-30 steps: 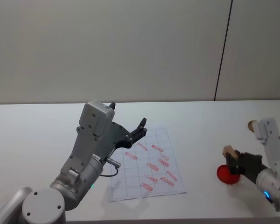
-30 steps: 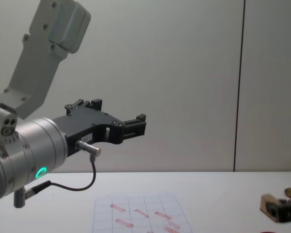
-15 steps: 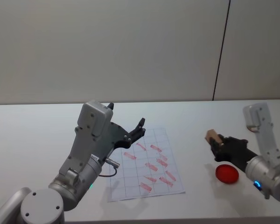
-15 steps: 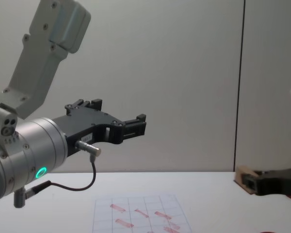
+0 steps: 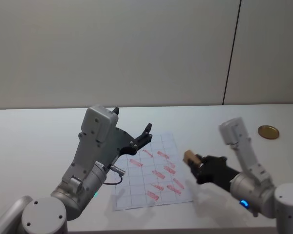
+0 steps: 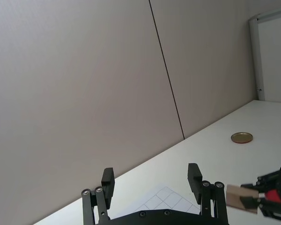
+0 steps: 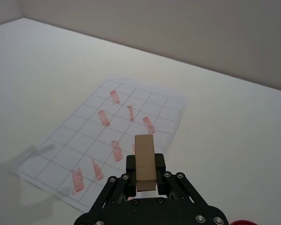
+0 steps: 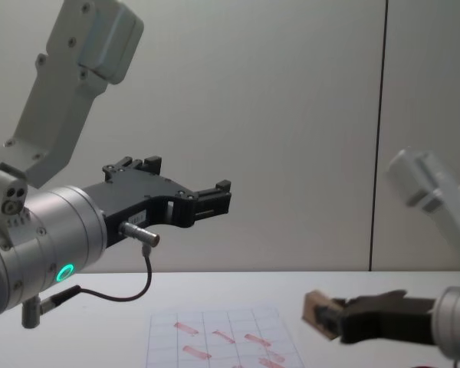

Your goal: Use the one hand to pick up the stamp and affix it onto the A4 paper.

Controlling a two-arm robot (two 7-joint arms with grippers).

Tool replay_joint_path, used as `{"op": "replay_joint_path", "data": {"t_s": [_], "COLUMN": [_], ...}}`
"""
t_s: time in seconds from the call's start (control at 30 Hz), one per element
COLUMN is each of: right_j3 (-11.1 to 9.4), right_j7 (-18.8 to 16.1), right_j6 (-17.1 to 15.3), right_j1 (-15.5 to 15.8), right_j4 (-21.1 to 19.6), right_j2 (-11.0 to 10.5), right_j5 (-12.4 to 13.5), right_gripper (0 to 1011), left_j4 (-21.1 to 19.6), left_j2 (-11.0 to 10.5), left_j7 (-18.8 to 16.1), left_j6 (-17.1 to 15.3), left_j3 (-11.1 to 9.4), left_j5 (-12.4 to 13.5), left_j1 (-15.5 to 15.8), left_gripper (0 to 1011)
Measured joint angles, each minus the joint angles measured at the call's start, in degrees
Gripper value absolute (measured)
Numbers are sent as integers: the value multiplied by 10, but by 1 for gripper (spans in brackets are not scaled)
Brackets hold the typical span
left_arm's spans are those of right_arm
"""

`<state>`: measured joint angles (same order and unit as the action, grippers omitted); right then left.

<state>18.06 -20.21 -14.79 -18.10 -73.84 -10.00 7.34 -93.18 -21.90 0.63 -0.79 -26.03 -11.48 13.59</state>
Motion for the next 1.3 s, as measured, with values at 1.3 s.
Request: {"op": "replay_joint_path", "data": {"t_s": [1.3], "right_j3": [61], "right_j7": [34], "right_j6": [26], "right_j1": [-50], "right_j4": [136], "right_j2": [62], "right_j5": [-104], "right_gripper": [219], "left_j4": [0], "left_j2": [0], "left_j7": [0], "left_j6": [0], "left_j3": [0], "left_j5": [0], "left_j1": [0], "left_gripper": [993]}}
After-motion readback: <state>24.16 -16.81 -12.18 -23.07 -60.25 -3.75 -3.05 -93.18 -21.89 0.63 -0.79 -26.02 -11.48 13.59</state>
